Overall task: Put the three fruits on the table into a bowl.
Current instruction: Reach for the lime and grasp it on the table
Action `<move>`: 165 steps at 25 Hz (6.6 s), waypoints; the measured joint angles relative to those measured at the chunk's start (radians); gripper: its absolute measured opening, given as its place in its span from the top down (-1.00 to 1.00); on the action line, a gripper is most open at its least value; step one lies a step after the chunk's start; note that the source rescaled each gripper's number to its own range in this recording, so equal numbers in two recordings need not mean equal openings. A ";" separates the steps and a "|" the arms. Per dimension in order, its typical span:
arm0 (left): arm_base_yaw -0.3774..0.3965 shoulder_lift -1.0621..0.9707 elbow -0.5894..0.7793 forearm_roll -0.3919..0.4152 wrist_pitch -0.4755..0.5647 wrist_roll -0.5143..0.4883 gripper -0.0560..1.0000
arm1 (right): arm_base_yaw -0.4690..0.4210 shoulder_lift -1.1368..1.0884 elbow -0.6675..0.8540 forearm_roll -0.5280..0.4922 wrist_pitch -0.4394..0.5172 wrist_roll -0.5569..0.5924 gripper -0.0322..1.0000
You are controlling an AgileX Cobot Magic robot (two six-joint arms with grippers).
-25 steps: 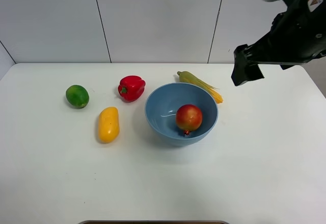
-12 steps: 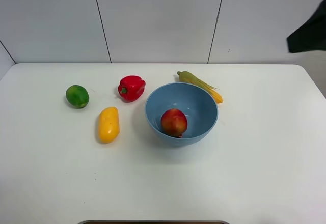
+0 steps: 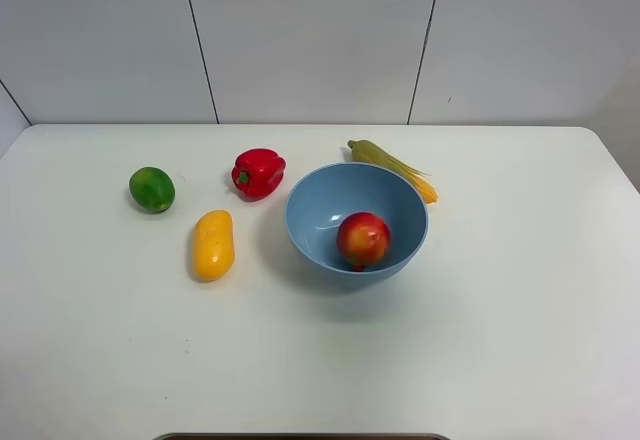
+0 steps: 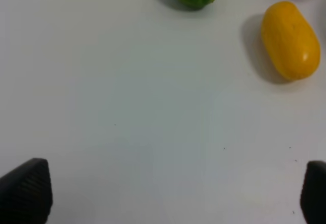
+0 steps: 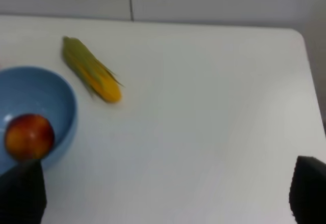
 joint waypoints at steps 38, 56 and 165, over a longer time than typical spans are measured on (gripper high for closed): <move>0.000 0.000 0.000 0.000 0.000 0.000 -1.00 | -0.038 -0.578 0.561 -0.001 -0.116 -0.046 -0.69; 0.000 0.000 0.000 0.022 -0.001 0.000 -1.00 | -0.038 -0.578 0.561 -0.001 -0.116 -0.046 -0.69; -0.100 2.281 -1.113 0.012 -0.351 -0.462 -0.96 | -0.038 -0.578 0.561 -0.001 -0.116 -0.046 -0.69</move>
